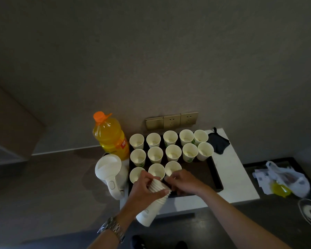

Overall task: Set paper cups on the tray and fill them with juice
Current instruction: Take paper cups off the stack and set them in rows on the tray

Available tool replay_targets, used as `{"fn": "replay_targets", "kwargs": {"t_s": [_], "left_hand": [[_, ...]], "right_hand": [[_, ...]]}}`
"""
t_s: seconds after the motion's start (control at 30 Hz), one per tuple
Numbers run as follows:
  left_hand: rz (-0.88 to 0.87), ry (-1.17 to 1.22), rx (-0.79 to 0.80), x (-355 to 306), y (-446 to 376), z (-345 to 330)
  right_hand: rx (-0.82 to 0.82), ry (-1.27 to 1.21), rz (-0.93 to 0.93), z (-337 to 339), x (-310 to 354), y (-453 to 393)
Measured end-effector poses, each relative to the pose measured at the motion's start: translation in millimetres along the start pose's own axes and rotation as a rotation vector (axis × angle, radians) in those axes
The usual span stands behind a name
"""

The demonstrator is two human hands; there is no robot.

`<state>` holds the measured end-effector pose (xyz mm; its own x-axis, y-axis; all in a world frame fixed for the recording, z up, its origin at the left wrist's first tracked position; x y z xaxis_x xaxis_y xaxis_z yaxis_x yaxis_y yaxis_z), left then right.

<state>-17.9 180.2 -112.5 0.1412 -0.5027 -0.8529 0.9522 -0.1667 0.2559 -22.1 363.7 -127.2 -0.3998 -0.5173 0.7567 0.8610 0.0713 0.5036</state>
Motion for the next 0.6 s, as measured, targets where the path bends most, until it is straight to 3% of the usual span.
{"fn": "replay_targets", "kwargs": {"t_s": [0.07,0.43,0.6], "left_hand": [[-0.031,0.018,0.005,-5,-3,-2],[-0.191,-0.083,0.133,-21,1,-20],[-0.203,-0.146,0.071,-19,1,-29]], "right_hand": [[0.084,-0.054,0.009,-6,1,7],[0.074,-0.298,-0.033,4,-13,20],[0.047,-0.206,-0.021,10,-17,23]]}}
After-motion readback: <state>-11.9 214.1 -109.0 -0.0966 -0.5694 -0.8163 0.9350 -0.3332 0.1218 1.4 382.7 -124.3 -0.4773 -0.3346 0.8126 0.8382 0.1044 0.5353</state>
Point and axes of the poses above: each hand's wrist, its own y-axis away from the middle knuckle, its own z-axis out of the back of the hand, x = y × z, the point moved 7 cm from there along -y, towards the middle knuckle, and after that the axes turned 5 degrees about -x, right-handed, at the moved point
